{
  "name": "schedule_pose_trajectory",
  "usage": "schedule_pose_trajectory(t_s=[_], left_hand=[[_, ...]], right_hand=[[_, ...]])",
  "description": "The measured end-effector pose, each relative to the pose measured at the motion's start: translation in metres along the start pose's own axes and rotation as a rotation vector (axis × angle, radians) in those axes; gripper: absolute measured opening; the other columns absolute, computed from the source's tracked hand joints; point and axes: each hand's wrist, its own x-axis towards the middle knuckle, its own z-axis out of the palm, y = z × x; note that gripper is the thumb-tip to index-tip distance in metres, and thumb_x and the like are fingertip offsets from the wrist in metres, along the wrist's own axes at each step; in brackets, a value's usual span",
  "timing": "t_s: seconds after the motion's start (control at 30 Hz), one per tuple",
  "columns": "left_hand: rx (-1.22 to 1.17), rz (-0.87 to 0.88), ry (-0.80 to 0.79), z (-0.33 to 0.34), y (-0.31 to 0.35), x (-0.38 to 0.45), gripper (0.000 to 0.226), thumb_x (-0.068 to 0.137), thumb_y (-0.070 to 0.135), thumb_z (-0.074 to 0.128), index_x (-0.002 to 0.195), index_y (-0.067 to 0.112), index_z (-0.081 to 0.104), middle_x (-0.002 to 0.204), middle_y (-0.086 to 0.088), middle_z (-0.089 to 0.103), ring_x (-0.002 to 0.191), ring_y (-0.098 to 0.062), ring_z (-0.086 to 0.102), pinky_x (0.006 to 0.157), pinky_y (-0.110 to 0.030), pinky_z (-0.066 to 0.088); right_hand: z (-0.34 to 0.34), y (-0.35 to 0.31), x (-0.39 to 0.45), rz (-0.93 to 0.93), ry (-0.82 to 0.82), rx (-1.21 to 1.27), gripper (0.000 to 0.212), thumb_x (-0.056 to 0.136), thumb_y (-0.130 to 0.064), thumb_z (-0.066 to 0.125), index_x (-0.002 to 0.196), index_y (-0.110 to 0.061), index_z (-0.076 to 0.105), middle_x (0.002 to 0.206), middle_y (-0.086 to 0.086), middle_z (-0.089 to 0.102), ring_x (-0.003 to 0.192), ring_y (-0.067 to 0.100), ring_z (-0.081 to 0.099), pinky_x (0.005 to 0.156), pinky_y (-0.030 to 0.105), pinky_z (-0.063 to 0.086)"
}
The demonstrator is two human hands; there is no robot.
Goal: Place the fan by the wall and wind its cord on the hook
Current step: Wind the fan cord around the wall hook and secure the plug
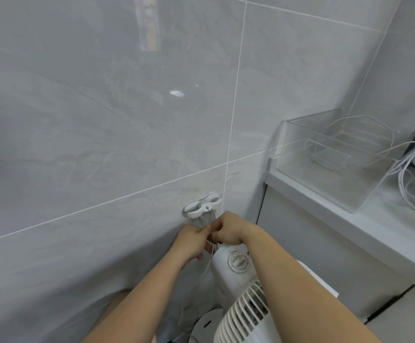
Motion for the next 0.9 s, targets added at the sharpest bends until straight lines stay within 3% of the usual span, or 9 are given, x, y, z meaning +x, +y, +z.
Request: schedule_pose_trajectory(t_s=[0.13,0.23,0.3,0.37,0.47,0.57,0.67,0.8,0.9], left_hand=[[0.356,0.083,0.016,-0.007,0.002,-0.011,0.045,0.097,0.044,0.042,0.075,0.015,0.068,0.070,-0.003,0.075,0.058,-0.023,0.070,0.058,-0.027,0.054],[0.643,0.341,0.211,-0.015,0.012,-0.034,0.045,0.094,0.043,0.046,0.057,0.017,0.046,0.054,0.000,0.052,0.061,-0.025,0.056,0.051,-0.031,0.033],[0.629,0.501,0.339,-0.021,0.021,-0.053,0.039,0.094,0.042,0.050,0.061,0.023,0.052,0.053,0.002,0.051,0.058,-0.021,0.052,0.051,-0.032,0.033],[0.606,0.636,0.461,-0.025,0.026,-0.064,0.029,0.093,0.042,0.050,0.076,0.027,0.068,0.064,0.004,0.065,0.063,-0.018,0.059,0.058,-0.033,0.046],[0.611,0.785,0.518,-0.027,0.026,-0.063,0.027,0.089,0.037,0.053,0.089,0.026,0.078,0.110,0.007,0.076,0.103,-0.017,0.066,0.087,-0.031,0.054],[0.719,0.729,0.410,-0.025,0.020,-0.054,0.035,0.087,0.034,0.055,0.115,0.022,0.074,0.154,-0.002,0.050,0.136,-0.023,0.048,0.105,-0.038,0.046],[0.851,0.663,0.356,-0.023,0.015,-0.048,0.051,0.089,0.040,0.050,0.137,0.022,0.059,0.165,0.000,0.033,0.146,-0.021,0.035,0.111,-0.039,0.041],[0.960,0.686,0.386,-0.015,0.009,-0.047,0.048,0.084,0.043,0.049,0.122,0.020,0.065,0.162,-0.004,0.038,0.150,-0.022,0.032,0.113,-0.041,0.038],[0.978,0.691,0.405,-0.012,0.007,-0.045,0.041,0.082,0.042,0.048,0.109,0.020,0.070,0.159,-0.009,0.043,0.149,-0.023,0.035,0.114,-0.042,0.039]], right_hand=[[-0.007,0.006,0.000,0.050,0.085,0.066,0.015,0.089,-0.014,0.068,0.084,-0.009,0.081,0.087,0.009,0.081,0.073,0.015,0.069,0.083,0.033,0.061],[-0.013,0.009,-0.003,0.108,0.057,0.171,0.020,0.093,-0.014,0.065,0.077,-0.012,0.077,0.082,0.006,0.078,0.062,0.013,0.062,0.063,0.024,0.055],[-0.015,0.010,-0.005,0.141,0.055,0.207,0.020,0.095,-0.018,0.065,0.081,-0.009,0.076,0.078,0.006,0.072,0.066,0.018,0.061,0.065,0.027,0.055],[-0.017,0.010,-0.006,0.161,0.097,0.254,0.029,0.099,-0.024,0.063,0.075,-0.012,0.071,0.074,0.005,0.065,0.070,0.021,0.061,0.069,0.032,0.058],[-0.019,0.008,-0.007,0.204,0.180,0.290,0.037,0.102,-0.035,0.060,0.070,-0.017,0.067,0.070,0.005,0.057,0.077,0.030,0.061,0.077,0.038,0.061],[-0.019,0.009,-0.007,0.222,0.245,0.312,0.037,0.102,-0.039,0.060,0.079,-0.013,0.072,0.068,0.005,0.056,0.074,0.031,0.061,0.079,0.041,0.062],[-0.019,0.009,-0.005,0.219,0.317,0.335,0.040,0.101,-0.041,0.060,0.086,-0.009,0.079,0.068,0.006,0.061,0.068,0.030,0.062,0.080,0.043,0.062],[-0.020,0.006,-0.003,0.210,0.406,0.344,0.039,0.098,-0.044,0.061,0.075,-0.015,0.075,0.067,0.004,0.063,0.067,0.029,0.059,0.080,0.039,0.059],[-0.022,0.004,0.000,0.184,0.434,0.412,0.041,0.099,-0.038,0.059,0.084,-0.003,0.074,0.067,0.005,0.057,0.069,0.027,0.054,0.069,0.033,0.047]])
